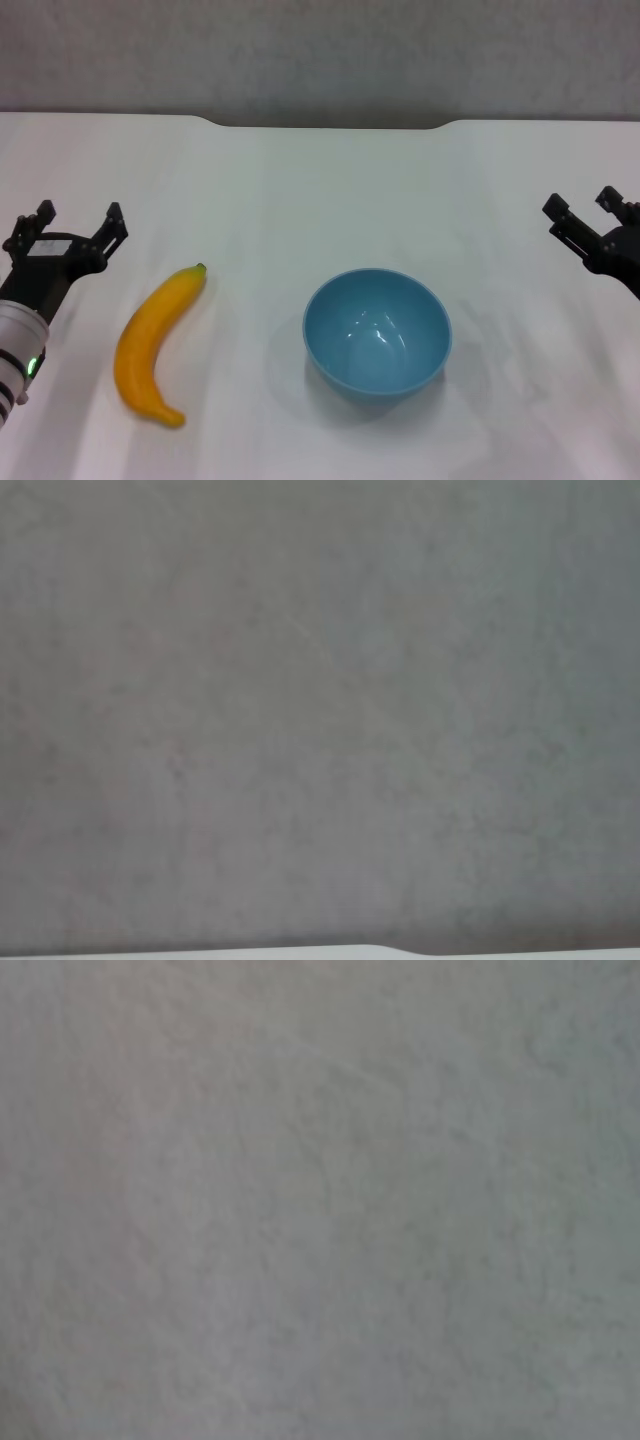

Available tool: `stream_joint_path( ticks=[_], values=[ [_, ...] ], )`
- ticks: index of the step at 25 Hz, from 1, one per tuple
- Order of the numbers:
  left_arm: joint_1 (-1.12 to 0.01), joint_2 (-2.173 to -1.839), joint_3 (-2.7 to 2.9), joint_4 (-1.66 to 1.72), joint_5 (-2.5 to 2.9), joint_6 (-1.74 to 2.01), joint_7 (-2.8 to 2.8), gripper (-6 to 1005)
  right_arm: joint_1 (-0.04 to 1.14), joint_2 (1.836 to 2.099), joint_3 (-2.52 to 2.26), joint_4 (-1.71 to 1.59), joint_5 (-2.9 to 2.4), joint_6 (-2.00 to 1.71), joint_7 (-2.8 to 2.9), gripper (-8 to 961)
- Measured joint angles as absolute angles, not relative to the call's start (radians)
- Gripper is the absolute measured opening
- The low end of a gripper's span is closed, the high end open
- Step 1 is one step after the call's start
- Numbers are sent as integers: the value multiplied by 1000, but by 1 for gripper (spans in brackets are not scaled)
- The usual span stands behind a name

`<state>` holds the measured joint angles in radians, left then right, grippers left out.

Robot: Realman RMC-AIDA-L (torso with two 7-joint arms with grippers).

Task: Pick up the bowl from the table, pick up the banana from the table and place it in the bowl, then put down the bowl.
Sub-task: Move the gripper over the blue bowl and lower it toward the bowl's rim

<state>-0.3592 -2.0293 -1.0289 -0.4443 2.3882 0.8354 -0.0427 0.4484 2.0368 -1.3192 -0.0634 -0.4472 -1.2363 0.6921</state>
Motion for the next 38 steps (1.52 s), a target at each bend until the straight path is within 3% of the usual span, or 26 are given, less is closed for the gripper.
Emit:
stream_joint_path(
  ticks=[24, 30, 38],
  values=[
    [-364, -2033, -1029, -440, 2401, 809, -43, 892, 484, 2031, -1335, -64, -489, -1231, 681, 907],
    [-362, -2032, -1029, -440, 2401, 791, -43, 892, 562, 2015, -1336, -141, -697, -1027, 806, 908],
    [-360, -2030, -1029, -440, 2401, 769, -42, 892, 556, 2011, -1341, -364, -944, -874, 1133, 908]
  ],
)
